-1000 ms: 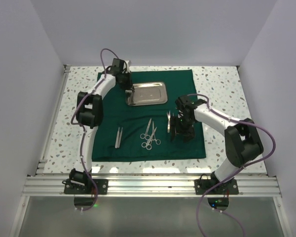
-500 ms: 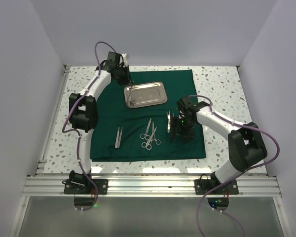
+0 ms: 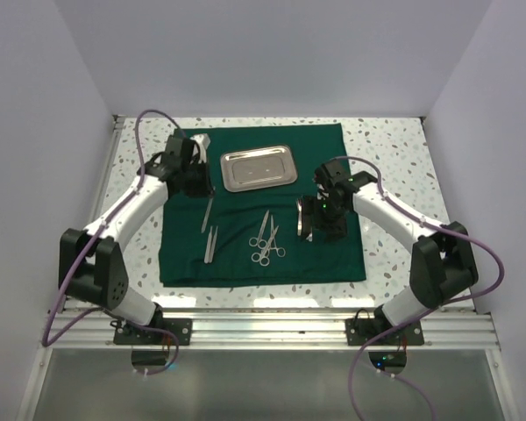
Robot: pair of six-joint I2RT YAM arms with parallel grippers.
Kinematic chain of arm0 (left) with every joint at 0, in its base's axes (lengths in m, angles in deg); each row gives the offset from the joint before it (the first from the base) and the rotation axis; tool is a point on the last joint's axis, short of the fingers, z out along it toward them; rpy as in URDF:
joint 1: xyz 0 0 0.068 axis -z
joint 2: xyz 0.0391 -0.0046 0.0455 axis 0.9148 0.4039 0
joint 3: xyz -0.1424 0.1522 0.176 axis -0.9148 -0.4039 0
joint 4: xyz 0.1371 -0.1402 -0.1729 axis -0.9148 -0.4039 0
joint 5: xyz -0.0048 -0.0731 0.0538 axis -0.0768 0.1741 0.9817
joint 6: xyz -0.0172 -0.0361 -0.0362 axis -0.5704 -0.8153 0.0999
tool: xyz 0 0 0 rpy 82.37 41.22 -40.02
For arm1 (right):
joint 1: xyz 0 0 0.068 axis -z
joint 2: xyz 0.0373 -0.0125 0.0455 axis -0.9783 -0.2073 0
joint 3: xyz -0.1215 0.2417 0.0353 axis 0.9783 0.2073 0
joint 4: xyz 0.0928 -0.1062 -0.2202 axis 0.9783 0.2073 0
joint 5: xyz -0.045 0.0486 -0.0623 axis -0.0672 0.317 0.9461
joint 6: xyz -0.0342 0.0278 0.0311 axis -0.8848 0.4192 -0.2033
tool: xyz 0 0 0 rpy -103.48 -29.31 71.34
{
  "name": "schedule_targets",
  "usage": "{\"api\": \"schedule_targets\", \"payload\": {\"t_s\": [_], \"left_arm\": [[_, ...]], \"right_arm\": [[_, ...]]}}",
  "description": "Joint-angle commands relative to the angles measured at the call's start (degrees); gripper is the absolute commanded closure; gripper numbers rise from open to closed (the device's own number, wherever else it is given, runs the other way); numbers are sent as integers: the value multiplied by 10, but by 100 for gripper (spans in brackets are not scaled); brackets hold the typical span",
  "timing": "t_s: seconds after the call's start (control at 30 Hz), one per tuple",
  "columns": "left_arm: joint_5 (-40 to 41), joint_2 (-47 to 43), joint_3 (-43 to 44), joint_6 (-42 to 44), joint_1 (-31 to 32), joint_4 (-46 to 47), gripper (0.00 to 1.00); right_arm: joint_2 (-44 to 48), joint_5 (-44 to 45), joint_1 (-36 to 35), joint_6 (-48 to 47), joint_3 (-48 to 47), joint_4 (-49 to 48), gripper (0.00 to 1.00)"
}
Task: Open and lay out the surgical kit
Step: Place the medical item in the surgical kit, then reset both arms
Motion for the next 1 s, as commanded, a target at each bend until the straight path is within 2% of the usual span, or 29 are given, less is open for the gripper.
{"api": "schedule_targets", "payload": {"t_s": [0.0,0.03,0.23,0.27,0.3,0.33,0.37,0.4,0.43,0.6,0.83,0.97], "left_arm": [[41,-65,-93,-22,38,35,100],[49,-73,-126,-29,44,45,100],[105,-98,-196,-73,94,59,100],[104,-101,-202,-80,99,61,99],[127,-101,-205,-84,99,61,84],[133,-100,-204,-88,99,56,76],[138,-101,-200,-89,100,52,70],[149,-103,-195,-89,100,48,52],[155,-105,-179,-88,100,36,48],[180,-128,-115,-79,101,-5,39],[238,-225,-91,-37,102,-17,41],[271,-246,-88,-10,102,-27,41]], "right_arm": [[25,4,1,-20,-43,17,25],[23,3,0,-22,-49,18,25],[29,-1,1,-30,-49,25,23],[36,1,1,-31,-46,25,18],[42,3,0,-31,-44,26,14],[49,8,1,-30,-37,27,11],[56,9,1,-30,-34,26,2],[76,10,1,-32,-31,22,2],[86,9,1,-33,-25,19,2],[183,30,1,-15,-15,-10,2],[298,44,1,31,-57,-49,2],[340,60,1,28,-65,-83,2]]}}
